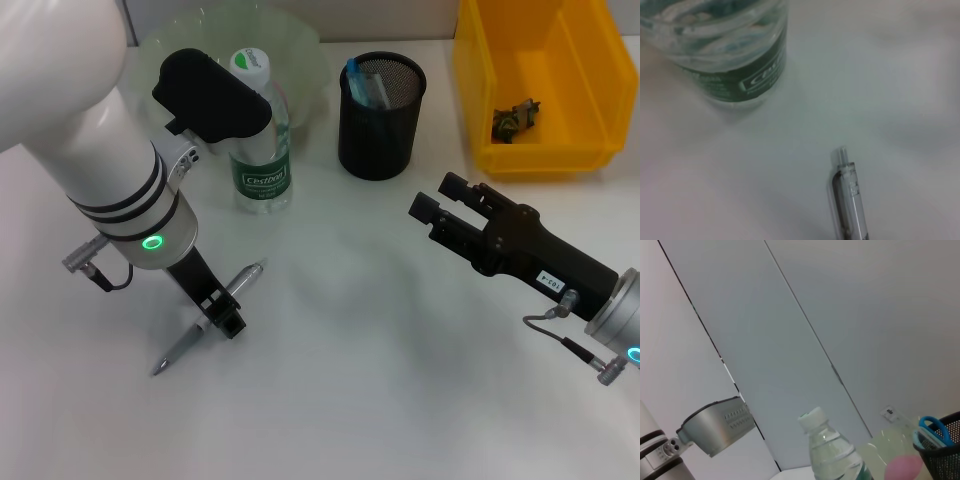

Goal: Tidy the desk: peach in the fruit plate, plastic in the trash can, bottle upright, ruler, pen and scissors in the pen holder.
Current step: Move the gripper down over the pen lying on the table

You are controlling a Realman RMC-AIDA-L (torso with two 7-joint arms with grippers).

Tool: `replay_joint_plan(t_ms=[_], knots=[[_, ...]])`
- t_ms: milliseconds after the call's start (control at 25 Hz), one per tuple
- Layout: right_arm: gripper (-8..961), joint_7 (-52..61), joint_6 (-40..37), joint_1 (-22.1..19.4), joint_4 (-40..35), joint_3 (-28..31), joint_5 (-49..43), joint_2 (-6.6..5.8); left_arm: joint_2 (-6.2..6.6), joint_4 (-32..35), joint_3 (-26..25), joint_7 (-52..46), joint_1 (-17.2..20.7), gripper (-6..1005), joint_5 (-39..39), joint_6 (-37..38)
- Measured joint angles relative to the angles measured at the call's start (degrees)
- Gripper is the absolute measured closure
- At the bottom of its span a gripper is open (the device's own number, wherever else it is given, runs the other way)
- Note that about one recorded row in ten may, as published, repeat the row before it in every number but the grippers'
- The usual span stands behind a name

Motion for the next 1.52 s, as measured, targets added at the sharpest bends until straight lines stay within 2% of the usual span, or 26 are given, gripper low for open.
replay_joint_plan(t_ms=[200,400,640,1520], knots=[[240,0.0,0.2,0.0,0.0,0.0,0.0,0.0,0.0,0.1,0.0,0.1,0.0,416,0.0,0.0],[241,0.1,0.3,0.0,0.0,0.0,0.0,0.0,0.0,0.2,0.0,0.2,-0.3,506,0.0,-0.1],[240,0.0,0.3,0.2,0.0,0.0,0.0,0.0,0.0,0.0,0.1,0.3,-0.4,533,0.0,-0.1],[241,0.0,0.4,0.3,-0.2,0.1,0.0,0.0,0.0,-0.4,1.0,1.0,-0.5,556,0.0,-0.6]])
